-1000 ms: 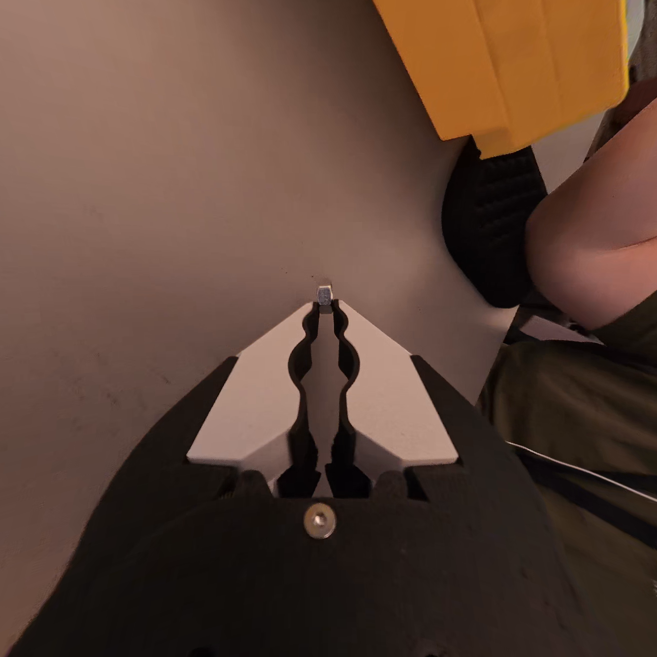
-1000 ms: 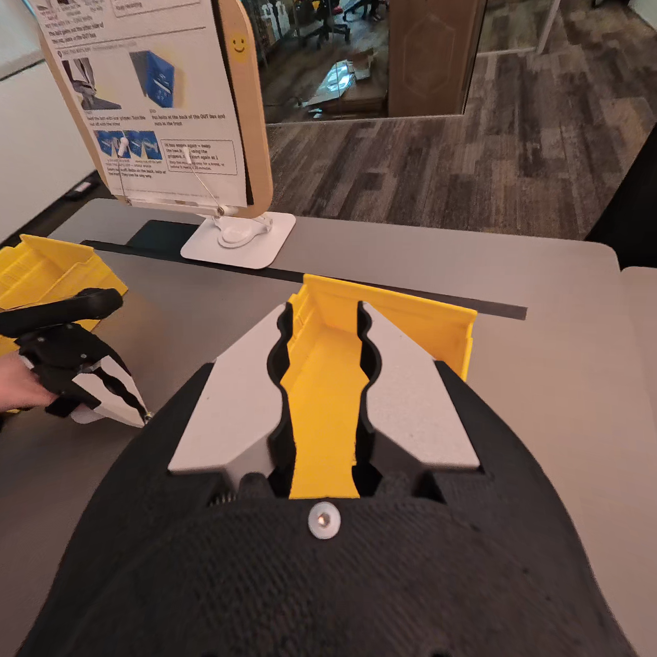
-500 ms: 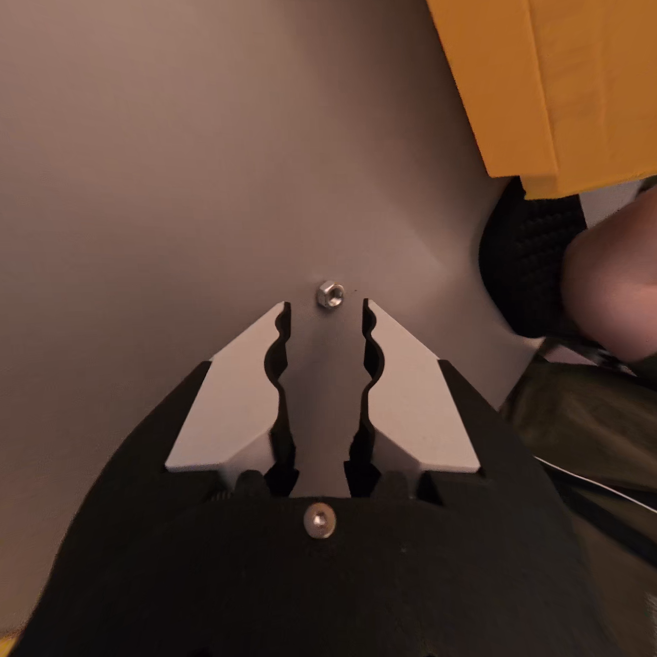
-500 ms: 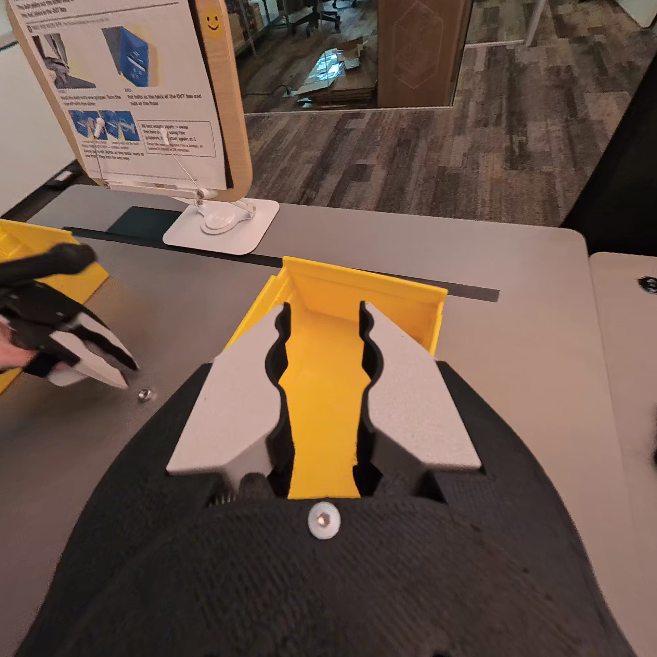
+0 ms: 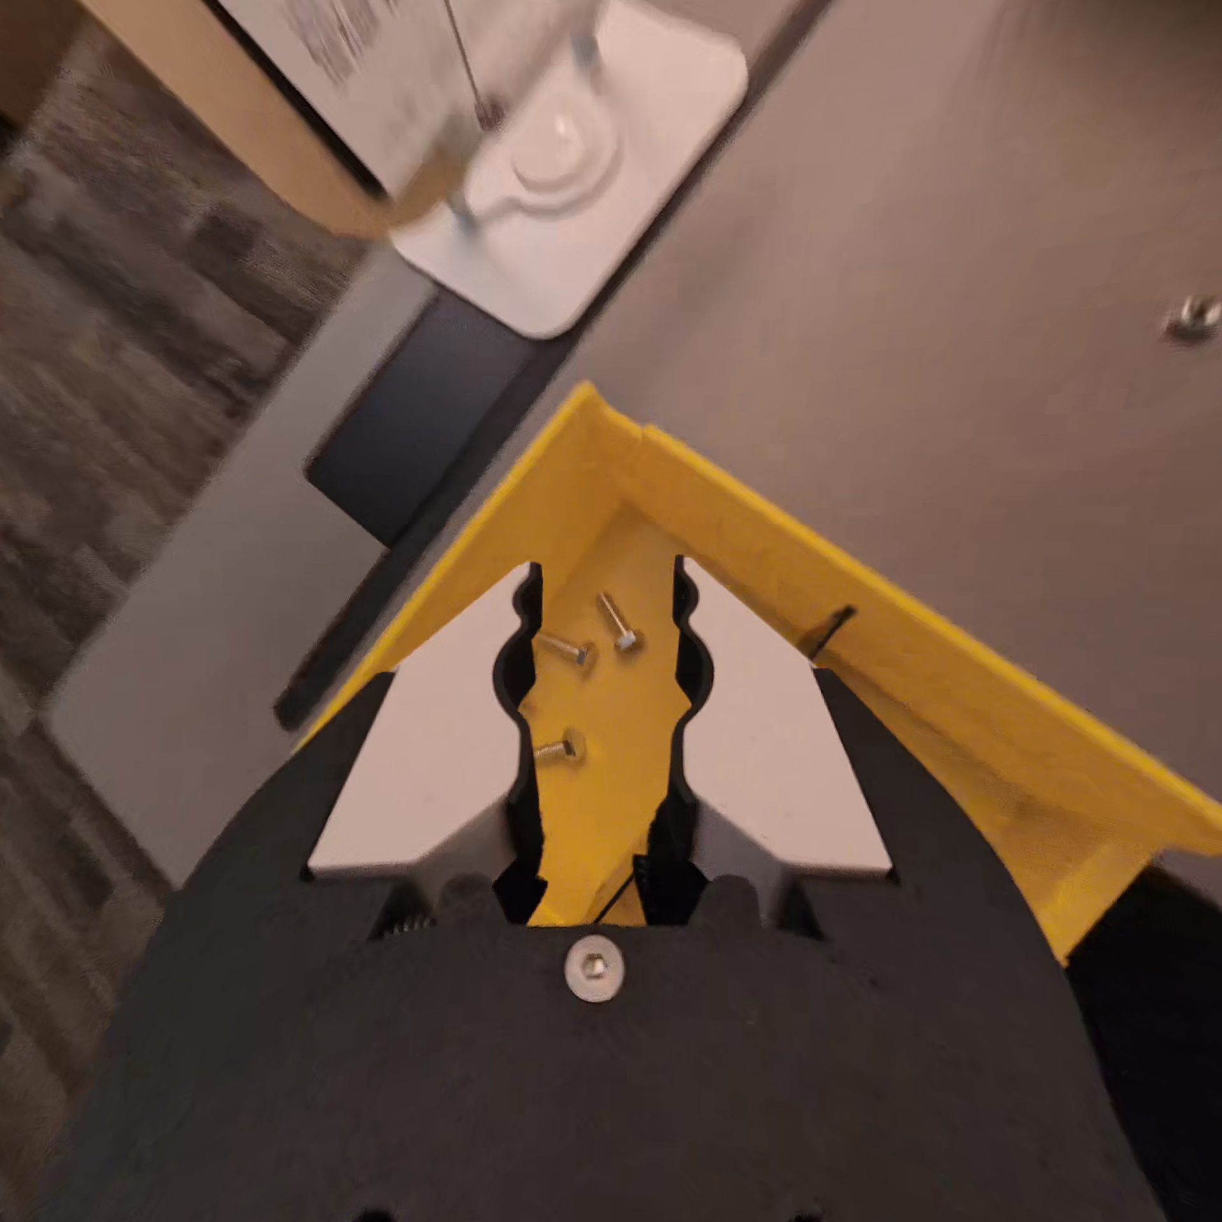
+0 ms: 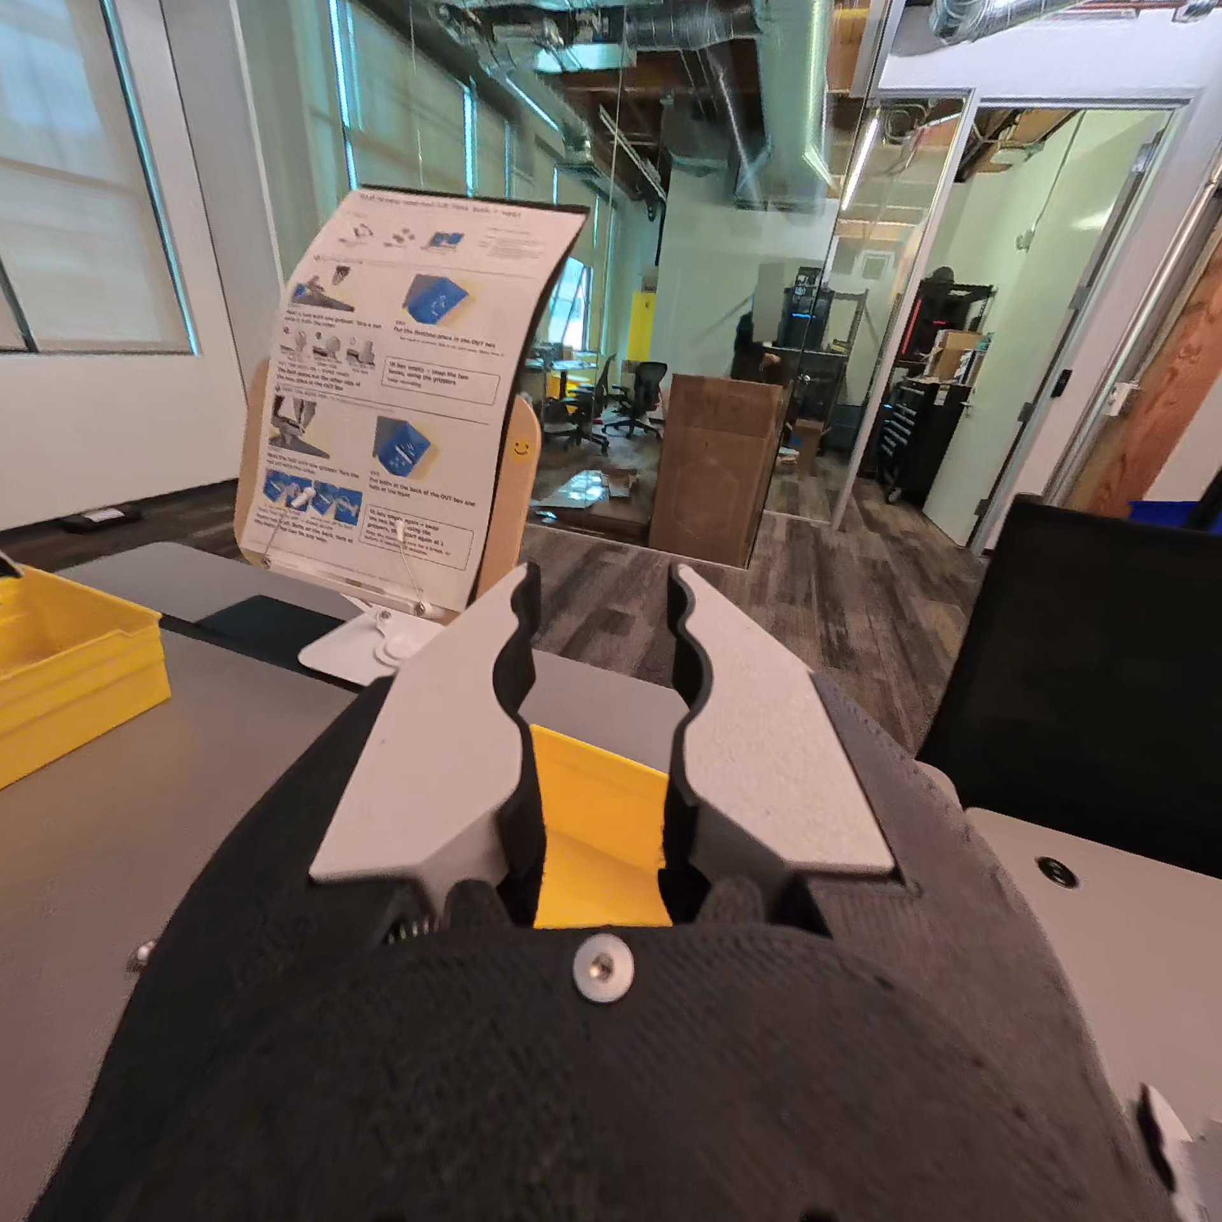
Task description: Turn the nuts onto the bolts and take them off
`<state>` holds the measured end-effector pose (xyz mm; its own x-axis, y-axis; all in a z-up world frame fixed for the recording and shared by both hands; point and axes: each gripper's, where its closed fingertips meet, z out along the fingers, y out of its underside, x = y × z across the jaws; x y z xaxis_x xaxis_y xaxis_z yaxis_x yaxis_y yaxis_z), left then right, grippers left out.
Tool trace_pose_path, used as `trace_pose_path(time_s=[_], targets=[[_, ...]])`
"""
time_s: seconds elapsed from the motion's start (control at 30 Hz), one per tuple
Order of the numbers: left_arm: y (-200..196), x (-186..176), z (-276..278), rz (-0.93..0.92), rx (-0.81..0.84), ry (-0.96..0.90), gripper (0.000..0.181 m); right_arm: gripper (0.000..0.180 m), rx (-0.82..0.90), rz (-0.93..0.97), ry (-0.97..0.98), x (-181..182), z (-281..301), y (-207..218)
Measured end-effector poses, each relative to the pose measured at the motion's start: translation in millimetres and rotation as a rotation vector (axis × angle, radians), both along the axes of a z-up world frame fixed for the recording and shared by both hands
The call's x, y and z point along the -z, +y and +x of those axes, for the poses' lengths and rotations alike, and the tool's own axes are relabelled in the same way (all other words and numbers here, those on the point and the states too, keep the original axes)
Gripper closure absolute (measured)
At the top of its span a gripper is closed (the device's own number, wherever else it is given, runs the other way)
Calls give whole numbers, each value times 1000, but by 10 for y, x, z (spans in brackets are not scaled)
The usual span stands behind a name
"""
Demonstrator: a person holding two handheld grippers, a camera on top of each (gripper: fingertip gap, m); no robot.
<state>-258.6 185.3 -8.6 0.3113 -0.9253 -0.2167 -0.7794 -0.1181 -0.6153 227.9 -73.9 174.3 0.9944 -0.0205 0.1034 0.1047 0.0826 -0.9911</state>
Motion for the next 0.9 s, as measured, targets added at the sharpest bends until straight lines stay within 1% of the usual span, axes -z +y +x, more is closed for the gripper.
trace_pose_path(time_s=[0.07,0.1,0.13,0.23,0.3,0.37,0.47,0.6,0.7,0.83,0.9], targets=[[31,350,-71,-135,29,62,140,141,42,-40,-53,47,-9,49],[41,512,-115,-164,54,120,141,141,67,-60,-85,72,-9,67],[69,660,-168,-148,86,185,141,141,88,-78,-113,95,-5,82],[143,1049,-335,-98,167,368,155,141,105,-104,-135,129,-23,125],[195,1228,-431,-106,168,459,156,141,94,-106,-134,134,-51,154],[260,1308,-452,-96,155,485,154,141,97,-112,-140,141,-62,177],[286,1384,-450,-130,132,485,152,141,106,-139,-159,184,-67,213],[357,1472,-475,-116,115,511,155,141,111,-172,-178,243,-67,251],[379,1480,-441,-99,112,506,170,141,115,-186,-184,268,-57,259],[350,1471,-487,-86,121,547,175,141,111,-185,-177,274,-28,231],[325,1387,-528,-59,113,554,175,141,113,-186,-168,280,4,203]])
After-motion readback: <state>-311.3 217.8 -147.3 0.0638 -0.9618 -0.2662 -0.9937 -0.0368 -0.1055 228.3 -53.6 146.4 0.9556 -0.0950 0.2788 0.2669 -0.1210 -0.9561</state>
